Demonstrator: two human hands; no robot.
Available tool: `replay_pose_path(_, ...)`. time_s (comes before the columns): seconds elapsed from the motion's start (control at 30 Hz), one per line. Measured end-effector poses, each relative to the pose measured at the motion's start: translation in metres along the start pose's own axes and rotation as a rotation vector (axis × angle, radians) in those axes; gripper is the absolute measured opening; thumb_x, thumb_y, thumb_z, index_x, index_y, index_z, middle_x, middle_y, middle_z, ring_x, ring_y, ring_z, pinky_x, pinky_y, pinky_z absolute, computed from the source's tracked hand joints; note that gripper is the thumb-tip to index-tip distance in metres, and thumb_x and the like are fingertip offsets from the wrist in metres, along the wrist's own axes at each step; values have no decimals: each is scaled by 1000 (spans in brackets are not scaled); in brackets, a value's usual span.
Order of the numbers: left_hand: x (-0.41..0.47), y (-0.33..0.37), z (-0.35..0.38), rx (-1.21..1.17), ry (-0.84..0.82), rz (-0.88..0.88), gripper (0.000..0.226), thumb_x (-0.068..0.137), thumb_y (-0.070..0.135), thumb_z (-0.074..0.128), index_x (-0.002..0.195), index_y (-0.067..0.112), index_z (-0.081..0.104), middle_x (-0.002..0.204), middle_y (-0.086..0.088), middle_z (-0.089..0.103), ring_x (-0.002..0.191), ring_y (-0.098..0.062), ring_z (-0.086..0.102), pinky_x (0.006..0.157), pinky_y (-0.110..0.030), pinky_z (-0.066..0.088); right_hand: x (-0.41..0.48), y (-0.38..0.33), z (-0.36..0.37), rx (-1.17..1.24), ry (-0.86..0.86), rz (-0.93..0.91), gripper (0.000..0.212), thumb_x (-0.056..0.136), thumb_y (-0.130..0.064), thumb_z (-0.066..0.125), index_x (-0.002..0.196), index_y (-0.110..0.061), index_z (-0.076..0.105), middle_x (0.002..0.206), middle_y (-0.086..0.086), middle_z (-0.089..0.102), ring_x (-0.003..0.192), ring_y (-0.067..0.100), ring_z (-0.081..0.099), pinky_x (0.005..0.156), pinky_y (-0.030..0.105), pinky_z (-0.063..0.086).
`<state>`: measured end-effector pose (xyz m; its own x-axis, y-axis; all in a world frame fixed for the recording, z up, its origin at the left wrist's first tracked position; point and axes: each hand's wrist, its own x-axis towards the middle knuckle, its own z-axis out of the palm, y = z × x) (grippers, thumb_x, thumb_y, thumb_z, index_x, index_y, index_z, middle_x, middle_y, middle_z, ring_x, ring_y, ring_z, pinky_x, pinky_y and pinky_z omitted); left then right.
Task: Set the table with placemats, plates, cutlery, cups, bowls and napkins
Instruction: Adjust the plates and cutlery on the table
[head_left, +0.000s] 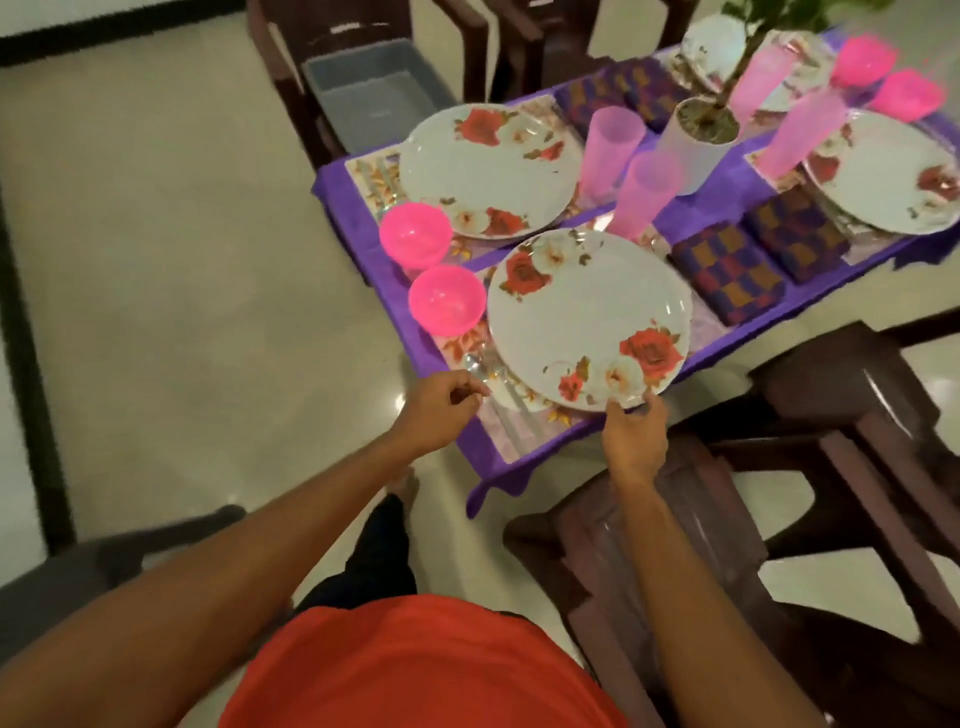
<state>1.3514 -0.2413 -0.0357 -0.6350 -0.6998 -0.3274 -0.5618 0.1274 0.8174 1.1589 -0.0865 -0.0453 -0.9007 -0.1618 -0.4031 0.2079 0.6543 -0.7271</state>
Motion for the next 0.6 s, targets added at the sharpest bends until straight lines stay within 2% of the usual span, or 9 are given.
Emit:
replay_pose_path(0.13,74,35,-16,44,-131,119,19,92,5,61,104,14,73,95,2,71,80,-8,66,70,-19,51,23,-17,10,108,198,169,57,93,-37,65,144,-25,43,127,12,64,120,35,58,99,42,45)
replay_pose_path(0.2,108,54,-23,112,-160,170,21,92,7,61,107,15,72,100,5,71,83,-3,65,75,-17,50,33,-26,14,153,254,210,55,95,-33,64,145,-22,44,134,14,60,125,37,55,100,41,43)
replay_pose_path(0.27,144,71,-29,197,-177,239,19,92,10,62,107,15,72,102,3,72,89,-11,66,82,-26,53,41,-34,18,162,315,238,49,95,-31,63,140,-19,50,132,13,61,123,36,56,97,39,42)
replay_pose_path(0.33,179,88,-32,333,-191,307,15,91,21,61,97,14,72,94,-3,73,84,-19,66,76,-33,53,51,-34,22,194,370,248,43,94,-33,65,133,-17,57,126,10,65,118,33,59,92,34,42)
replay_pose_path(0.4,214,104,-32,513,-238,346,40,85,36,44,91,7,70,87,-12,70,79,-27,63,71,-34,47,58,-33,24,191,405,268,38,95,-33,64,129,-17,60,122,9,68,114,32,61,89,33,43)
replay_pose_path(0.43,230,108,-33,612,-278,348,50,82,39,34,92,4,69,89,-16,69,82,-31,64,73,-36,47,62,-33,25,173,408,266,37,96,-33,62,128,-15,61,121,10,68,113,33,62,87,33,43)
replay_pose_path(0.47,241,112,-34,684,-318,343,50,84,36,33,96,1,67,96,-20,69,90,-36,64,79,-41,47,65,-33,26,152,406,265,37,97,-33,61,129,-14,61,121,10,68,112,33,62,85,32,42)
replay_pose_path(0.53,253,117,-34,847,-329,343,34,95,22,49,117,0,61,120,-23,61,111,-40,57,95,-46,44,69,-31,25,146,416,263,39,99,-33,60,131,-12,60,120,11,68,110,32,62,83,30,41)
replay_pose_path(0.6,258,121,-31,897,-319,288,42,96,19,58,135,5,49,137,-20,47,123,-38,48,98,-44,41,72,-30,28,115,431,255,38,100,-36,58,131,-14,60,115,9,69,107,30,64,82,30,43)
